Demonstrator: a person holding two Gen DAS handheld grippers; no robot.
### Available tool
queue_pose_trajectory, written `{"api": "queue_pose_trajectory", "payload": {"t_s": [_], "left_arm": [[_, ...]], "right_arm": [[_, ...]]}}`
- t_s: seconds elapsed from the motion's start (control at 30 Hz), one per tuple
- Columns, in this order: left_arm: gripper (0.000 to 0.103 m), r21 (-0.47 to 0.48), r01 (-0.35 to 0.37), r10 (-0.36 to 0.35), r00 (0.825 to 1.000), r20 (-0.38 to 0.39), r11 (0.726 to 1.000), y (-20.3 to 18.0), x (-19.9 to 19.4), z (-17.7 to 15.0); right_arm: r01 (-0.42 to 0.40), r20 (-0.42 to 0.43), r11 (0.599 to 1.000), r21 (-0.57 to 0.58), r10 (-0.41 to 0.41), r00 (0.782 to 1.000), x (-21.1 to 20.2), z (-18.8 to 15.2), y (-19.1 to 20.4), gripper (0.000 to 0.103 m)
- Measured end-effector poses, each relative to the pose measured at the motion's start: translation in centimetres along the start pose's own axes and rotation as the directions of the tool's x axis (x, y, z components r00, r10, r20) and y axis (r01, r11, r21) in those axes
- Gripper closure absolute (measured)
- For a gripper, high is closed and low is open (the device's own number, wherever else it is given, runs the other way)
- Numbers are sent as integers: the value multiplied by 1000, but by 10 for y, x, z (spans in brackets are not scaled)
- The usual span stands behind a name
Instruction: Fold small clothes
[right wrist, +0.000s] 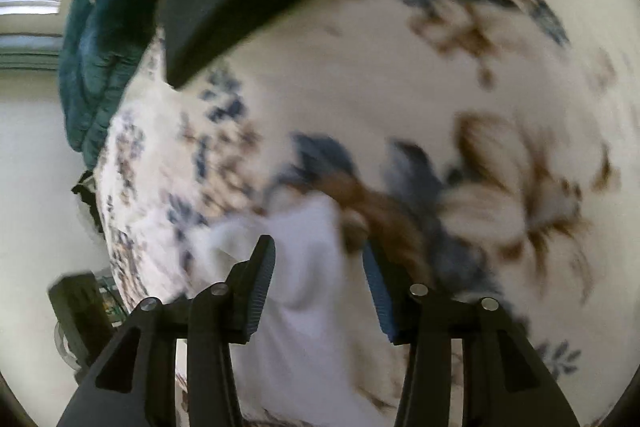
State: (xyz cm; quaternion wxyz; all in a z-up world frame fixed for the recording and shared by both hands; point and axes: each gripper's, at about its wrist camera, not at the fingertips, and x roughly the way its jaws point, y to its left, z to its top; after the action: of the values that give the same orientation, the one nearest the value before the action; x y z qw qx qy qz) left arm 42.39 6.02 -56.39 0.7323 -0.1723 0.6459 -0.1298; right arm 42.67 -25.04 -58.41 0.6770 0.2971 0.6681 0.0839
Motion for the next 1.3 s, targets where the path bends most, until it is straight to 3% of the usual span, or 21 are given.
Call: {"api": "queue_pose_trajectory", "payload": {"t_s": [0.13,0.23,0.3,0.33,0.4,0.53,0.6,0.7,0.73,0.77,0.83,0.87,0.93,0.97,1.03,1.07,1.2,1.3], "left_arm": [[48,-88,-65,72,994,81,994,21,4,51],[48,-119,-22,38,991,131,993,30,-15,67],[48,-106,5,9,991,132,994,31,-30,62],[48,-103,23,-10,992,125,994,30,-34,57],[48,-94,52,-43,994,100,994,30,-43,37],[48,-77,76,-76,997,4,994,26,-31,2],[48,-84,61,-64,997,-31,995,23,-14,1],[52,-123,99,-102,995,-20,987,22,13,14],[69,-120,104,-105,994,-3,987,20,19,22],[95,-105,96,-97,995,-5,990,19,21,26],[96,-74,105,-105,994,-2,992,14,24,32],[97,-61,98,-98,995,4,993,13,22,32],[97,-35,97,-96,995,6,995,12,19,31],[97,-37,93,-93,996,10,995,15,16,30],[98,-47,100,-99,995,18,994,19,13,30],[98,-63,103,-101,995,26,993,24,10,31],[98,-103,125,-123,992,23,987,37,13,37],[91,-122,167,-169,986,-7,978,38,7,33]], "right_arm": [[-61,-55,996,61,65,996,27,-10,-19,55],[-87,1,992,93,88,996,40,-10,-15,60],[-49,97,995,86,40,994,28,-11,-14,100],[-49,97,995,86,40,994,28,-11,-14,101],[-38,174,992,122,16,985,10,-9,-21,101],[-39,184,988,147,11,983,1,-7,-27,101],[-14,187,992,125,-10,982,-2,-5,-26,101],[6,179,995,97,-23,984,-2,-1,-25,101],[5,178,996,95,-22,984,-3,0,-28,101],[2,178,995,98,-19,984,-3,1,-29,101],[-20,165,995,102,3,986,-2,1,-29,101],[-32,144,994,103,17,989,3,3,-26,97],[-55,56,991,124,48,997,13,7,-29,64],[-55,56,991,124,48,997,13,7,-29,54],[-142,12,978,154,142,990,26,6,-35,64],[-155,16,973,173,155,988,30,5,-36,99],[-100,86,984,150,88,992,30,9,-26,101],[-68,57,988,138,60,997,38,13,-20,98]]}}
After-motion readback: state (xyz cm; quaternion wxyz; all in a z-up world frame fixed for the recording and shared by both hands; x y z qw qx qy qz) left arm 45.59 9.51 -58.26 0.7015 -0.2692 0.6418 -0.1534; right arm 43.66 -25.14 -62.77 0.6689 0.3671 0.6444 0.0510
